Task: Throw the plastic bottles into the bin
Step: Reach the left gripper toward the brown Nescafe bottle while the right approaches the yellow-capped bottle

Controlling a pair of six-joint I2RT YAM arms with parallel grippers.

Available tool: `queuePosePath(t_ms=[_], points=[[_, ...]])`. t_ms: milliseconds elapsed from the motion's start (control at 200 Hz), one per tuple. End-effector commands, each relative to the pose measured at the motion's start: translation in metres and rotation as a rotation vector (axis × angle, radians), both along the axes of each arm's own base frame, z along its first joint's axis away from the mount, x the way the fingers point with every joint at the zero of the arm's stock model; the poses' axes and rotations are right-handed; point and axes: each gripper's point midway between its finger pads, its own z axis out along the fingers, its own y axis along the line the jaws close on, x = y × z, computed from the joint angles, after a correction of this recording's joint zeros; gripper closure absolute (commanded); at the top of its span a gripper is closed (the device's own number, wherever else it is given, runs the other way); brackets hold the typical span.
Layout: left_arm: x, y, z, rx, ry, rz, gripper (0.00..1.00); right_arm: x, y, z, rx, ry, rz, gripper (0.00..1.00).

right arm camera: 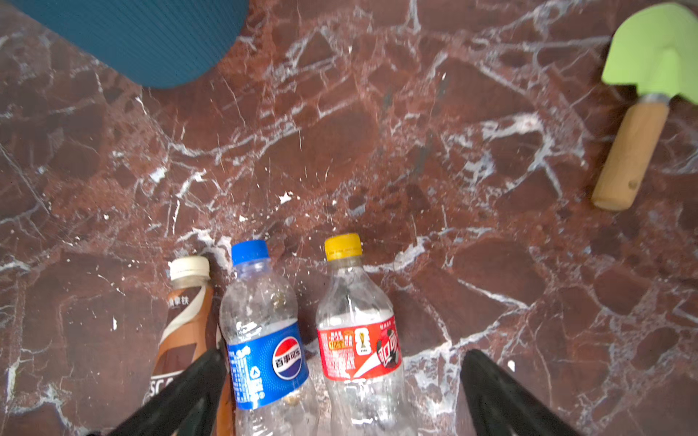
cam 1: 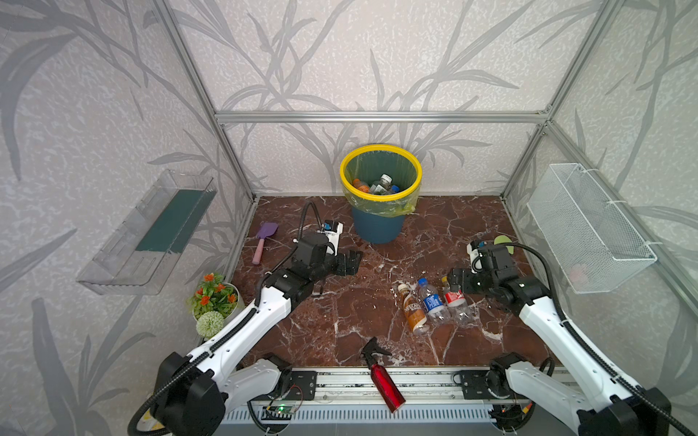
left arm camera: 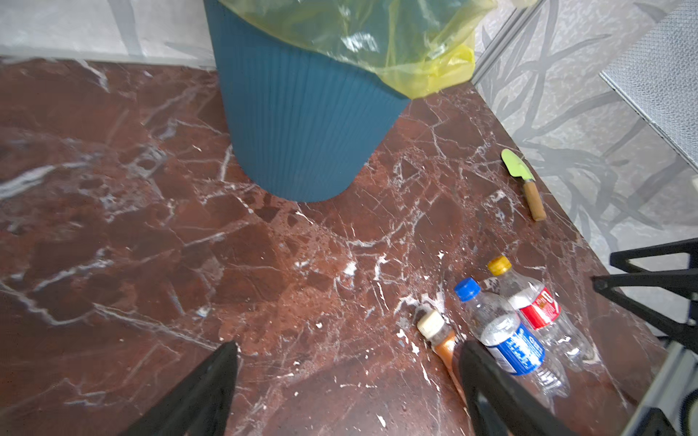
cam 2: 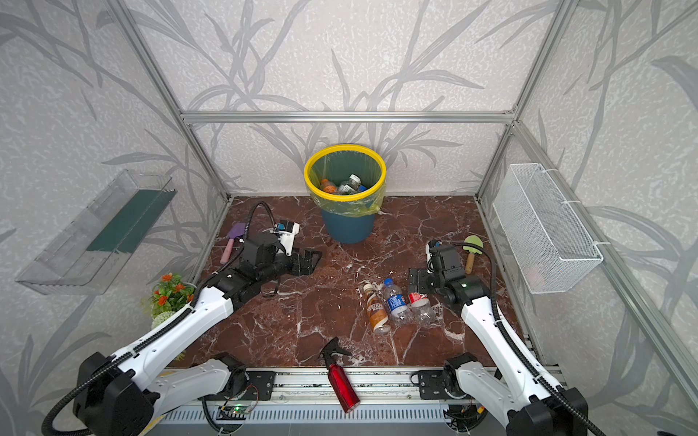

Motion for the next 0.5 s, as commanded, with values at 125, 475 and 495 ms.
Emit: queuePosePath(t_ms=[125,475,495], points=[[-0.025,-0.033,-0.039,-0.057,0.145,-0.062,0.08,-0.015,-0.007,-0.041,-0.005,0.147,-0.068,0.04],[-0.04,-0.066,-0.059,-0.077,0.238,-0.103,0.08,-0.02,0.014,-0.062,0.144,0.154,-0.059,0.05],[-0.04,-0.068,-0.061,-0.073,0.242,-0.104,0.08,-0.02,0.016,-0.062,0.156,0.153,-0.054,0.05]])
